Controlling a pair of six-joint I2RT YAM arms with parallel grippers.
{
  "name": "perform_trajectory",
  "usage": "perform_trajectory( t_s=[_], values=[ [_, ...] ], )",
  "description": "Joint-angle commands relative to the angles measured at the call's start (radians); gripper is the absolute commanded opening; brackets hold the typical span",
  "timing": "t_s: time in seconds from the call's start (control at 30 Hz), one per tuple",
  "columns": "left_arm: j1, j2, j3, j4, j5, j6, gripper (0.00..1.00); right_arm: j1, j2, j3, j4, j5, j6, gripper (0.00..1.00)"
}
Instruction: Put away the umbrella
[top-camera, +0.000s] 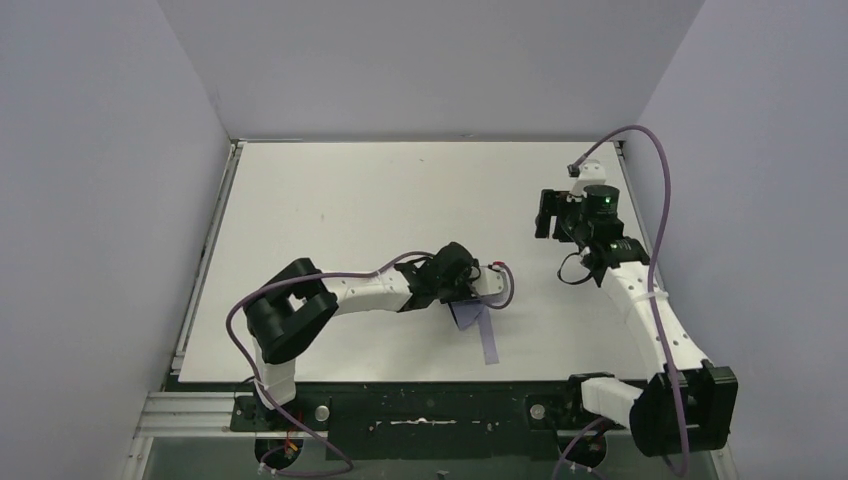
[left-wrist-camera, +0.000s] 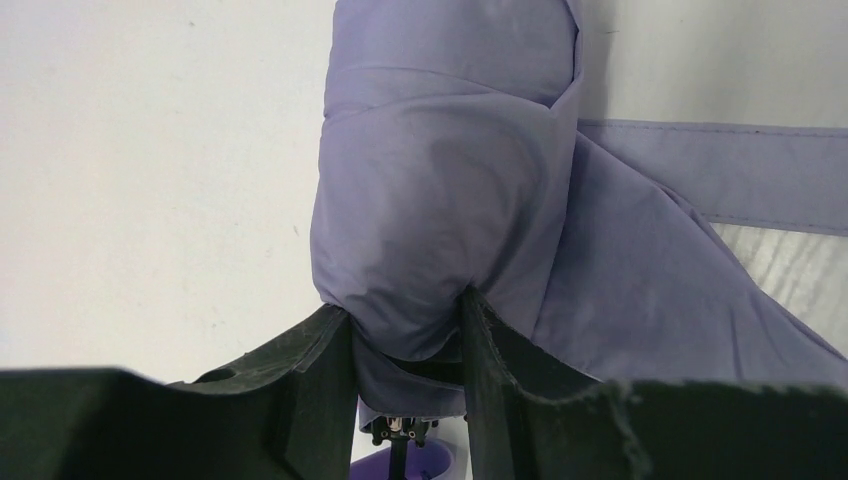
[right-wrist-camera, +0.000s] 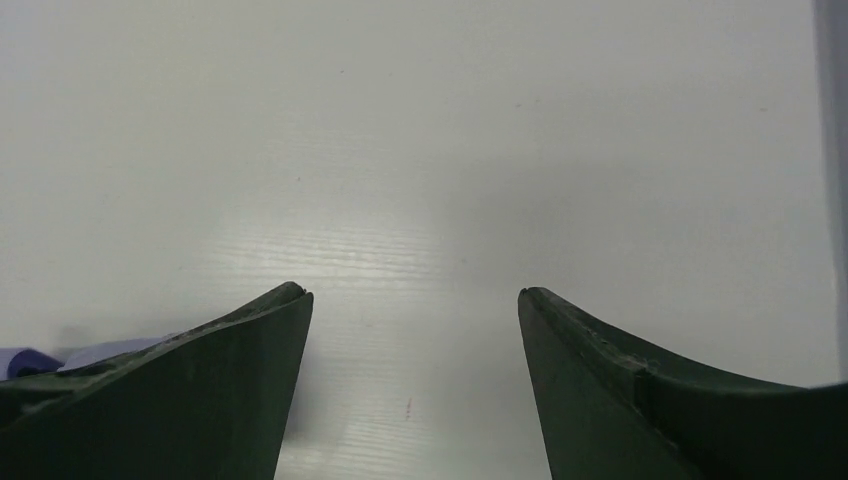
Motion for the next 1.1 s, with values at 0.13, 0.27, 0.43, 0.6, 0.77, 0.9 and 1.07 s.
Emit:
perform_trajectory(
  t_s=[0.13,0.27,0.43,0.6,0.77,0.9,1.07],
  values=[
    [-0.075,0.066,-0.191,0.128,-0.252,0.142,0.00,-0.045,0.217,0.134,0.112,-0.449,-0.100,0.76],
    [-0.104,0.080,-0.221,0.190,-0.287,0.175,0.00,-0.032,0.358,0.228,-0.036,-0.647,-0.291,0.72],
    [-0.123,0.087,-0.264,0.268,-0.305,0.201,0.00,-0.001,0.538,0.370,-0.332,-0.826,-0.606,0.72],
    [-0.129,0.097,-0.272,0.294,-0.317,0.209,0.00,0.089,0.644,0.440,-0.581,-0.808,-0.921,0.71],
    [-0.130,0.094,-0.278,0.293,-0.302,0.216,0.00,0.126,0.680,0.445,-0.634,-0.807,-0.990,0.71],
    [-0.131,0.096,-0.278,0.292,-0.297,0.221,0.00,0.146,0.683,0.425,-0.648,-0.790,-1.037,0.72],
    [-0.130,0.094,-0.279,0.291,-0.292,0.221,0.00,0.154,0.714,0.430,-0.655,-0.754,-1.048,0.72]
  ],
)
